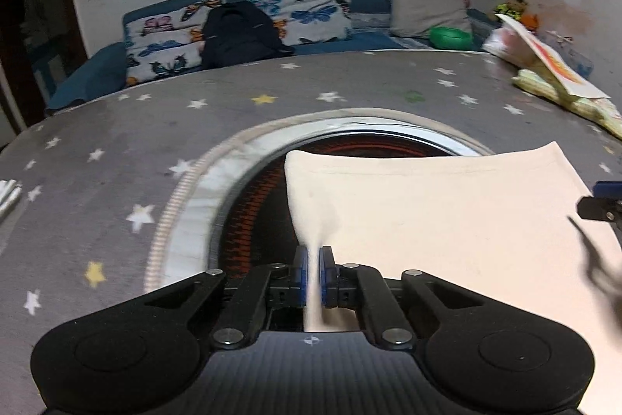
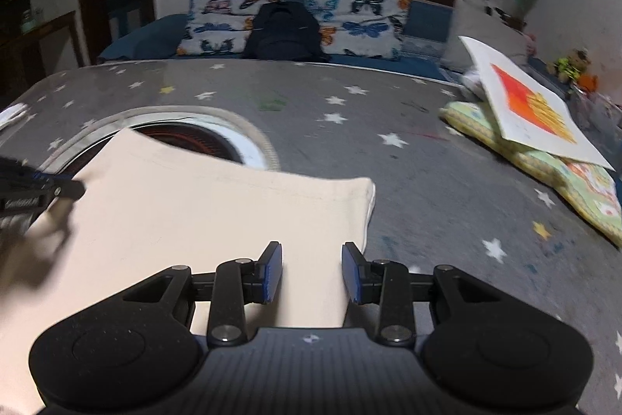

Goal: Fold clothes

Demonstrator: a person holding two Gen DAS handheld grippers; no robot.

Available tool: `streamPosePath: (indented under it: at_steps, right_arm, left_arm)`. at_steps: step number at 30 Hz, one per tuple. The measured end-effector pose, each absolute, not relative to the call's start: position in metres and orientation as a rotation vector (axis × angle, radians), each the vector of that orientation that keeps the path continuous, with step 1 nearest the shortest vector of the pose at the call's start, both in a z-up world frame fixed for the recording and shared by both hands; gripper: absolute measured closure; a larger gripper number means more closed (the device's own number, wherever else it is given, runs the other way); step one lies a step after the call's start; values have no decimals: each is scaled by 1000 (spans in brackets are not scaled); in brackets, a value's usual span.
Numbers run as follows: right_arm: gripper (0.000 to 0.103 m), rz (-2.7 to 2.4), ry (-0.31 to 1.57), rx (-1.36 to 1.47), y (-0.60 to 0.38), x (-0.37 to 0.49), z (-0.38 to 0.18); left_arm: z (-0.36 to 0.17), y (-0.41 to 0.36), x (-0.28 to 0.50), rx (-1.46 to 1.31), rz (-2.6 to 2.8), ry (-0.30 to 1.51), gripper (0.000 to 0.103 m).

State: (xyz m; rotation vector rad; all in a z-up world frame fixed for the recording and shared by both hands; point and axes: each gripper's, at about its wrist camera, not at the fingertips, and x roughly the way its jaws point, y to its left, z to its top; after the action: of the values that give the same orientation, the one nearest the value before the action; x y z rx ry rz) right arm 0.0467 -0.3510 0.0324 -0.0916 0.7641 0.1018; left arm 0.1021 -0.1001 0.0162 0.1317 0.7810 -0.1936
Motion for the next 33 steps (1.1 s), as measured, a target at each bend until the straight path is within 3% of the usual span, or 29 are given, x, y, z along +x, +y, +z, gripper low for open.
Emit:
streamPosePath:
  at_steps: [10, 25, 27, 33]
  right_arm:
    - [69, 255, 758, -112, -315, 22, 47]
    - [65, 182, 772, -64, -370, -111, 44]
    - [65, 169, 756, -10, -384, -118, 48]
    - [65, -14, 718, 141, -440, -110, 56]
  left_arm:
    - [24, -67, 102, 71, -151, 773, 89]
    - [24, -75, -43, 133, -425, 711, 84]
    - [21, -76, -62, 144, -453, 714, 77]
    - [18, -77, -79, 169, -439, 696, 69]
